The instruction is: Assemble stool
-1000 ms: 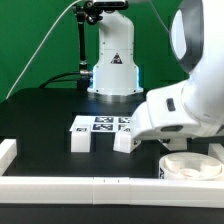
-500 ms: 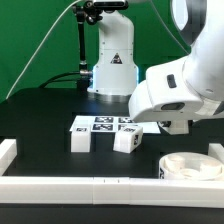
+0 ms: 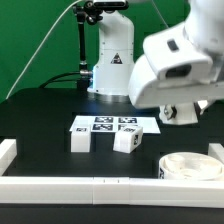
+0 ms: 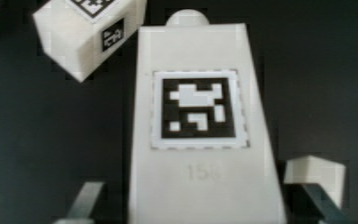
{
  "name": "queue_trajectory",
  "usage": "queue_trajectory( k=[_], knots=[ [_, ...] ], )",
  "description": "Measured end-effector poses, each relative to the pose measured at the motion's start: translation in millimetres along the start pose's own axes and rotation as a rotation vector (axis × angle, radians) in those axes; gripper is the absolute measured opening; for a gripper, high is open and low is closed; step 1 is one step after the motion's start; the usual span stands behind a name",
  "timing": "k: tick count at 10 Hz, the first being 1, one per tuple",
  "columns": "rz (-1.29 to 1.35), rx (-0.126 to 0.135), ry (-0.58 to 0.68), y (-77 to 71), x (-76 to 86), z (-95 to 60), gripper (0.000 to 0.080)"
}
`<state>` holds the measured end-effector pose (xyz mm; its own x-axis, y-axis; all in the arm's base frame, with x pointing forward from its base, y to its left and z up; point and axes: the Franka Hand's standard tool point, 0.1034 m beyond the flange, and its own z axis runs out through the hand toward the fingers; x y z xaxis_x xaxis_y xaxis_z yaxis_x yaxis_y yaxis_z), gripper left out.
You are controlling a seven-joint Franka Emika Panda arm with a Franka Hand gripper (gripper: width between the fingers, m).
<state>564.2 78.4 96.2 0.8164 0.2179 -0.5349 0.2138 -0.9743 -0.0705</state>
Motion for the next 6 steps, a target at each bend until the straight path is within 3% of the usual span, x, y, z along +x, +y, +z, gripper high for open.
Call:
queue_trajectory(
  k=[4, 6],
  knots=[
    [0.003, -0.03, 0.292, 4.7, 17.5, -6.0, 0.0338],
    [0.001, -0.04, 0.401, 10.5, 18.3, -32.3, 0.0338]
  ],
)
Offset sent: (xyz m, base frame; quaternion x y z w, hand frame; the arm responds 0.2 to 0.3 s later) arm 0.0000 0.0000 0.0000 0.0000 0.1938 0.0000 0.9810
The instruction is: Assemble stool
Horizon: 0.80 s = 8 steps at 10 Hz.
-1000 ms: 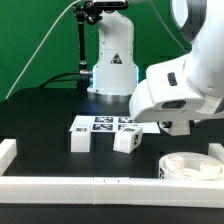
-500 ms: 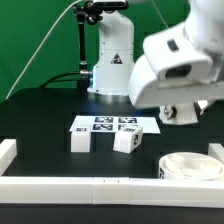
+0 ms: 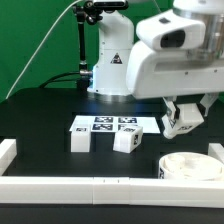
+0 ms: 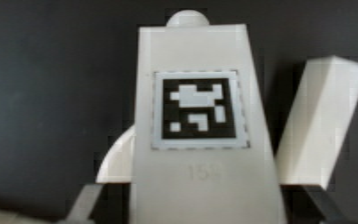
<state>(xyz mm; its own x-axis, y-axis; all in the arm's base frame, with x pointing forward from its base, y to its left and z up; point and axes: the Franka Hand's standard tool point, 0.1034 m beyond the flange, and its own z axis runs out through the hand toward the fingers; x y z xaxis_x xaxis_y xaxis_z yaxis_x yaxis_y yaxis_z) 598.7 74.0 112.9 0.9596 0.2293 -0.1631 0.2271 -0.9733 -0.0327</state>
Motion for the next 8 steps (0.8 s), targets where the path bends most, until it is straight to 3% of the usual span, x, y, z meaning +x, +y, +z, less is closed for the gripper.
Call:
queue_trajectory(
  k=[1, 4, 6, 7, 8],
  knots=[
    [-0.004, -0.013, 0.105, 6.2, 15.8, -15.3, 0.0338],
    [-0.001, -0.041, 0.301, 10.1, 22.0, -13.4, 0.0338],
    [-0.015, -0.068, 0.477, 14.4, 42.7, -31.7, 0.0338],
    [-0.014, -0.081, 0.555, 16.3, 40.6, -27.4, 0.0338],
    [-0.014, -0.08, 0.545, 15.8, 35.9, -21.1, 0.0338]
  ],
)
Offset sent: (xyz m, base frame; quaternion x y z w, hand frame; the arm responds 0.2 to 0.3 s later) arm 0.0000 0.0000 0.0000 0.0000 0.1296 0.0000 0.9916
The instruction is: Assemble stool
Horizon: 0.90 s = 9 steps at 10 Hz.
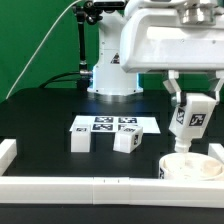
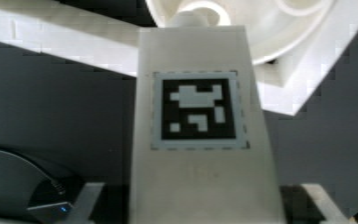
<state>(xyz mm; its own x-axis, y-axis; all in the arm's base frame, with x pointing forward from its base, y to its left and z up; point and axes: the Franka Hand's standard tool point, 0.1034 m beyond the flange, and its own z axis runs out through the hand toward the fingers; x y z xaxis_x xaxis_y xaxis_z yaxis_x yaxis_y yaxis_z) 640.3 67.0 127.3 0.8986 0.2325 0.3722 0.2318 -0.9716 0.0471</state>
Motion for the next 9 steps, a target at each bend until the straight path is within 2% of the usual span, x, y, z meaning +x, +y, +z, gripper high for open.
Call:
queue_trajectory(
  k=[4, 9],
  knots=[
    [-0.019, 0.0, 0.014, -0.4, 16.9, 12.9, 0.0338],
    [-0.026, 0.005, 0.002, -7.6, 6.8, 29.4, 0.0338]
  ],
)
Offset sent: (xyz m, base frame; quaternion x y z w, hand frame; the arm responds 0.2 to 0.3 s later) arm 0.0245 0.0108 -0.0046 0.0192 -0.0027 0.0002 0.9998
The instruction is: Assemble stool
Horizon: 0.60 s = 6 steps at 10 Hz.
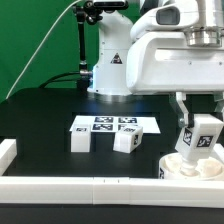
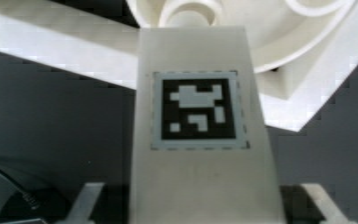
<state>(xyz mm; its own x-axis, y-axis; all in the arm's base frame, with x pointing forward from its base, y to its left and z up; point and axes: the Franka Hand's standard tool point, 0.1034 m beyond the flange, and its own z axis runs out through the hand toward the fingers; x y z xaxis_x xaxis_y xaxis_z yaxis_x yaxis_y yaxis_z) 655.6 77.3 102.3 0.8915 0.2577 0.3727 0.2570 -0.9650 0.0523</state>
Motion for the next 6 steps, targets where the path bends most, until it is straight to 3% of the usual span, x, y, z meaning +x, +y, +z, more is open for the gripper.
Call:
queue_trajectory(
  k=[6],
  knots=[
    [-0.001, 0.003, -0.015, -2.4, -8.4, 8.1, 0.0338]
  ],
)
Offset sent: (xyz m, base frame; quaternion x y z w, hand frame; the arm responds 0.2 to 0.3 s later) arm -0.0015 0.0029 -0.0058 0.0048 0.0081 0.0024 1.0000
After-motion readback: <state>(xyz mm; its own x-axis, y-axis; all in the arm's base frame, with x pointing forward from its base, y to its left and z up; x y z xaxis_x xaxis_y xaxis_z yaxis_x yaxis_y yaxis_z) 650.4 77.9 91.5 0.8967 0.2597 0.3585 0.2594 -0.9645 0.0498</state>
